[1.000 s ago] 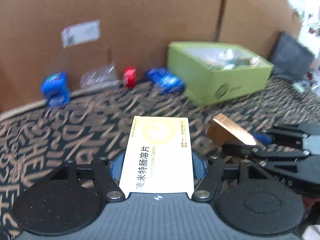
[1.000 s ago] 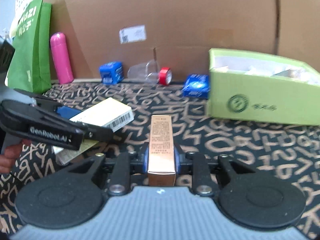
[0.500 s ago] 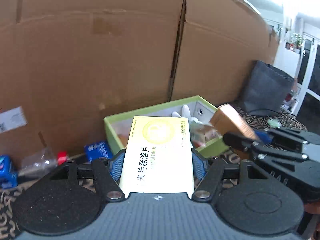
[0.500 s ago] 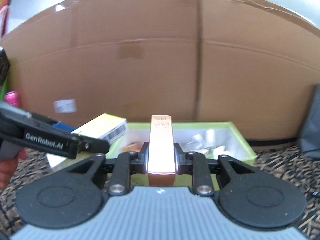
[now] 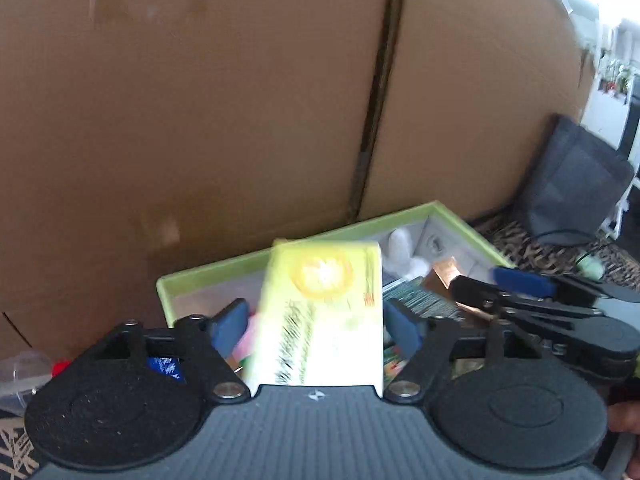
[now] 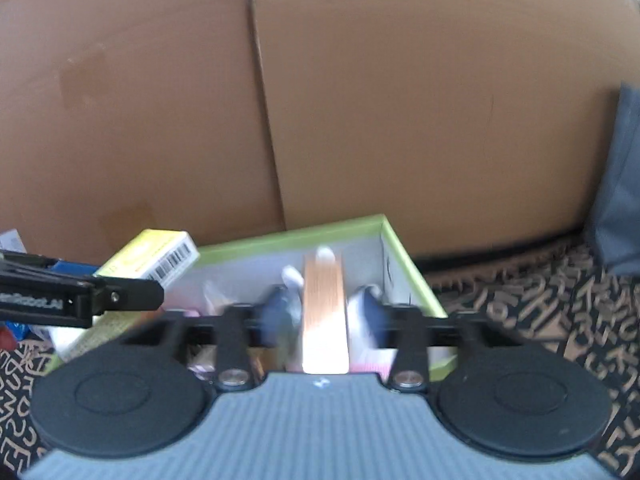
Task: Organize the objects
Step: 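Lower the white medicine box and tan box into the lime-green box and release, then move both tools back toward the blue Mentos bottle and red tape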
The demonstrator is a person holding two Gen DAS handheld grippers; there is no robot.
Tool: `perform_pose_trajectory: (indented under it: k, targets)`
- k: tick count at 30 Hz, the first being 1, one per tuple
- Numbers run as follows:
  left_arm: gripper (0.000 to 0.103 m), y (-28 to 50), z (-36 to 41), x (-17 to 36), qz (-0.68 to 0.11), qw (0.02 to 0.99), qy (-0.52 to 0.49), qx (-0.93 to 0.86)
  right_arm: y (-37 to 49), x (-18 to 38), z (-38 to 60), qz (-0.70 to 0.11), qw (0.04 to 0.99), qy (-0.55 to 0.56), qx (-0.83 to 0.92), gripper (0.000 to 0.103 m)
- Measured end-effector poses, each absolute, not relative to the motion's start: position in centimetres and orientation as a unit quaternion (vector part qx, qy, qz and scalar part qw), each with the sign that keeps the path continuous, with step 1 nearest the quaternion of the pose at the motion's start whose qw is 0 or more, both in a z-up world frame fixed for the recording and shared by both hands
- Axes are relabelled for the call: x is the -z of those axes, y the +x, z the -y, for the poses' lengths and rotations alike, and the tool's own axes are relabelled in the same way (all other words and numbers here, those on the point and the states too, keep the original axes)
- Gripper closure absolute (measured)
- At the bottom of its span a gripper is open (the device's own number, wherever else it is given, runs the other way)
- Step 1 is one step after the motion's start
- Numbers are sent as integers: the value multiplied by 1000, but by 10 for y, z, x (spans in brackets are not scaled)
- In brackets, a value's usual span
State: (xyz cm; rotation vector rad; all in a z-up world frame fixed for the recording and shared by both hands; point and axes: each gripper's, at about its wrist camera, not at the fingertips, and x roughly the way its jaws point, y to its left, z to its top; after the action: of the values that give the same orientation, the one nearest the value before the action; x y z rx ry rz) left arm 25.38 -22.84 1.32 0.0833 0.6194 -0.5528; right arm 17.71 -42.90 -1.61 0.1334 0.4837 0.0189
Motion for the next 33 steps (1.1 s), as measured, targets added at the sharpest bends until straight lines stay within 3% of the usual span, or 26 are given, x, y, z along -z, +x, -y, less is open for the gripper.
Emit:
perform_pose_trajectory:
  k: [9, 19, 22, 24, 25, 33]
  targets:
    - [19, 246, 198, -8, -289, 924, -13, 249, 105, 16, 415, -189, 980, 56, -25, 47]
    - [11, 212, 181, -21, -262, 934, 18, 241, 142, 15, 385, -226, 974, 3, 13, 45]
    - [6, 197, 171, -25, -253, 939, 26, 233, 120, 8, 380, -207, 978, 20, -7, 29]
    - [6, 184, 165, -26, -250, 942, 33, 220, 103, 2, 372, -192, 981, 10, -12, 5]
    - [6, 179, 164, -26, -249, 944, 37, 213, 93, 0, 367, -182, 983, 4, -12, 0]
    - [3, 133, 124, -12, -273, 950, 50, 145, 39, -8, 334, -167, 985, -5, -51, 0]
